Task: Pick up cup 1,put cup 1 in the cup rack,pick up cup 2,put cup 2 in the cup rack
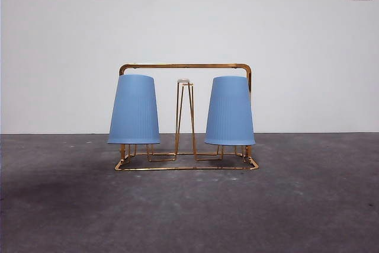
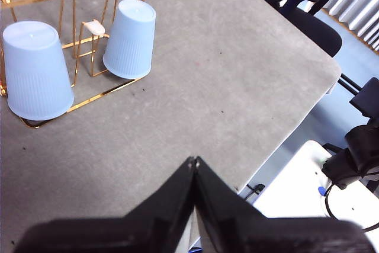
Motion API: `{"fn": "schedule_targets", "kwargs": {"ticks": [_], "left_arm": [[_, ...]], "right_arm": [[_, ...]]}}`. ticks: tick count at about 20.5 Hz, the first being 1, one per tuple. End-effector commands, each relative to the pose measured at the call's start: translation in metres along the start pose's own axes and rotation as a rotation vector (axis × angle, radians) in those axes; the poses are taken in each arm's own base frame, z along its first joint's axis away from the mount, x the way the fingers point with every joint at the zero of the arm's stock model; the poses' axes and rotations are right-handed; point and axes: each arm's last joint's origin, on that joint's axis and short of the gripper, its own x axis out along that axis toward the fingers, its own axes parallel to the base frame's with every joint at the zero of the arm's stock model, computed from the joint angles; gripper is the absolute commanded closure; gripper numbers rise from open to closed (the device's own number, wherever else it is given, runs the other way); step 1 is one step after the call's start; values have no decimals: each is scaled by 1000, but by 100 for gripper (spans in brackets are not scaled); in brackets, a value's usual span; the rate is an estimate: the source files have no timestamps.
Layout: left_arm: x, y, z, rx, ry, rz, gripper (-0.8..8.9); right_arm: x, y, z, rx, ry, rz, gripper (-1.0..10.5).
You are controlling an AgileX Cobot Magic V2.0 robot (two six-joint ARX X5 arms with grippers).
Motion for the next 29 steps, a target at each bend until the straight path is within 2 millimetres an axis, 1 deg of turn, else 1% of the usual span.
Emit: {"fn": "schedule_targets", "kwargs": {"ticks": [1, 5, 10, 12, 13, 16, 17, 20, 22, 25, 29], "left_arm": [[1, 0, 1, -1, 4, -5, 817], [6, 1, 2, -7, 22, -1, 817], [10, 2, 3, -12, 34, 1, 817], [13, 4, 6, 34, 26, 32, 817], [14, 5, 8, 49, 1, 81, 817], [16, 10, 23, 192, -148, 305, 817], [14, 10, 27, 233, -195, 352, 817], [-1, 18, 44, 364, -367, 525, 817], [-9, 31, 46, 392, -464, 588, 817], [-15, 49, 31, 401, -567, 650, 817], [-12, 68, -4, 378, -613, 778, 817]], "right_arm": [[4, -1, -2, 13, 37, -33, 946], [7, -2, 0, 12, 48, -72, 946], [9, -2, 1, 11, 53, -75, 946], [9, -2, 1, 11, 53, -75, 946], [9, -2, 1, 11, 53, -75, 946], [9, -2, 1, 11, 53, -75, 946], [9, -2, 1, 11, 53, -75, 946], [9, -2, 1, 11, 53, -75, 946], [9, -2, 1, 11, 53, -75, 946], [9, -2, 1, 11, 53, -75, 946], [9, -2, 1, 11, 53, -75, 946]]}}
